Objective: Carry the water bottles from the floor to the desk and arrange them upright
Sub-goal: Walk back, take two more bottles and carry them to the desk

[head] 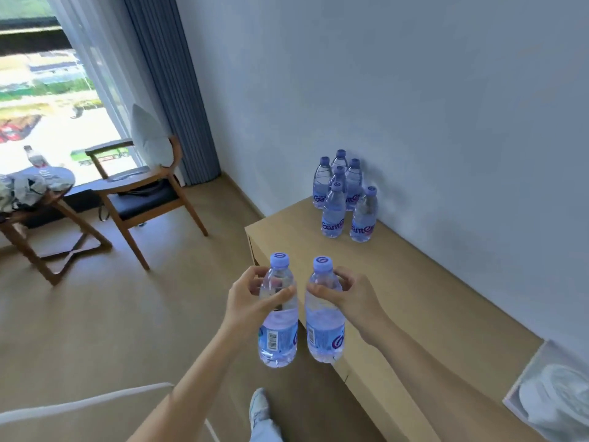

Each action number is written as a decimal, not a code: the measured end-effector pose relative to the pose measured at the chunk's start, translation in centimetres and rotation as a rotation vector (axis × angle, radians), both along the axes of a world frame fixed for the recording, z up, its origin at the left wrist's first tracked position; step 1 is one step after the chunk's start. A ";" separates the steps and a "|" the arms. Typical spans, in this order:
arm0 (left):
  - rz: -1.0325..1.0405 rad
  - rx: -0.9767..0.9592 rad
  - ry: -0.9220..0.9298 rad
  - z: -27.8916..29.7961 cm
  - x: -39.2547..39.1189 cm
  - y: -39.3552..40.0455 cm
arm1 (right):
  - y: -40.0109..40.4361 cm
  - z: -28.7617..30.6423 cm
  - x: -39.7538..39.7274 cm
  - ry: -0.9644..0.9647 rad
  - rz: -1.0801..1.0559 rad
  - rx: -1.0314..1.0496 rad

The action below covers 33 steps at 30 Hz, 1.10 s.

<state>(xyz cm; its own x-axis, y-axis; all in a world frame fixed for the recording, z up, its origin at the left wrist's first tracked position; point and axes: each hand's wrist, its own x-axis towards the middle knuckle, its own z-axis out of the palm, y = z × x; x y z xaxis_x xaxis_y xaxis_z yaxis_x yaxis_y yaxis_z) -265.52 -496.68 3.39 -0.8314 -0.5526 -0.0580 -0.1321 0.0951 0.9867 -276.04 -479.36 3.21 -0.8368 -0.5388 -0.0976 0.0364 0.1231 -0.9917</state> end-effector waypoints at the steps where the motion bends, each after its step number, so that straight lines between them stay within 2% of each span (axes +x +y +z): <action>1: -0.015 -0.003 -0.002 -0.2 -1.5 -1.0 | -0.8 -0.3 -1.1 0.000 -0.019 0.004; 4: -0.101 -0.017 -0.025 -0.9 -6.8 -4.8 | -3.9 -1.0 -4.7 -0.002 -0.089 0.021; 12: -0.305 -0.268 -0.107 -1.6 -18.0 -12.6 | -10.4 -2.2 -11.7 -0.055 -0.358 0.069; 16: -0.415 -0.355 -0.106 -2.0 -22.0 -14.5 | -11.8 -2.8 -14.5 -0.027 -0.406 0.101; 25: -0.517 -0.301 -0.157 -4.3 -29.4 -15.2 | -13.1 -4.4 -19.8 -0.043 -0.442 0.178; 33: -0.583 -0.285 -0.154 -6.1 -32.0 -15.1 | -12.7 -6.6 -21.9 -0.052 -0.536 0.177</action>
